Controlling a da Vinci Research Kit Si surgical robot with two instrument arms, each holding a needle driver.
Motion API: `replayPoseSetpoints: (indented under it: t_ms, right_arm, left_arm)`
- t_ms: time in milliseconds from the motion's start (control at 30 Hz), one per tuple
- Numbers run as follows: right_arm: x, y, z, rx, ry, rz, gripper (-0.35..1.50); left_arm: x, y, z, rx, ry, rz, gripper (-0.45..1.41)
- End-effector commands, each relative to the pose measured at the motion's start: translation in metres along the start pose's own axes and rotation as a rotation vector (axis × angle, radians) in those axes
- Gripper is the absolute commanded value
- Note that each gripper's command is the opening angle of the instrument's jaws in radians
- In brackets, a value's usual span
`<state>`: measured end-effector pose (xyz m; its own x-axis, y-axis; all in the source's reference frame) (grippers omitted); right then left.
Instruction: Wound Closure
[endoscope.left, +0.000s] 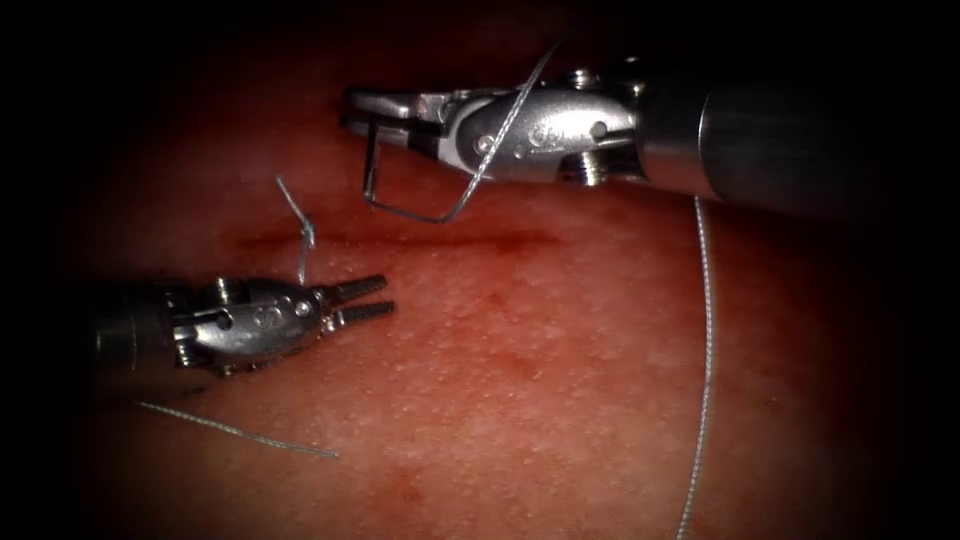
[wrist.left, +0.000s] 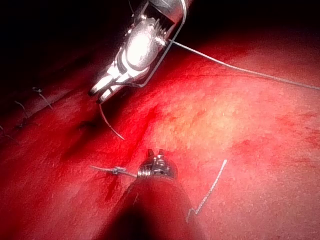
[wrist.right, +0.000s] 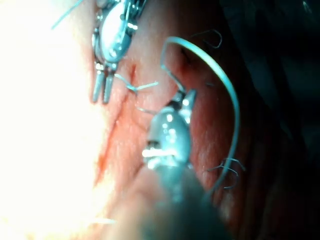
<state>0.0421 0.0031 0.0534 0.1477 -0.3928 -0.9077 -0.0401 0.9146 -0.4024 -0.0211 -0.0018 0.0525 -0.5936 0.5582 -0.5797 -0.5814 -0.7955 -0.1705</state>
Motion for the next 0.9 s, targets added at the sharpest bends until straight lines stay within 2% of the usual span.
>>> replayPoseSetpoints:
  t_ms: [33,533,733,900]
  right_arm:
    - [-0.0005,0.0004,0.0012,0.001,0.003,-0.019,-0.35]
    - [-0.0015,-0.0004,0.0009,0.024,-0.020,-0.055,-0.35]
    - [-0.0027,-0.0008,0.0010,0.030,-0.035,-0.065,-0.35]
    - [-0.0024,-0.0008,0.0016,0.024,-0.038,-0.064,-0.35]
  left_arm:
    - [0.0004,0.0002,0.0007,0.005,-0.002,-0.001,0.00]
    - [0.0007,0.0012,-0.0002,-0.023,-0.012,-0.018,0.07]
    - [0.0007,0.0012,-0.0004,-0.026,-0.016,-0.013,0.07]
    - [0.0008,0.0013,-0.0005,-0.024,-0.017,-0.015,0.07]
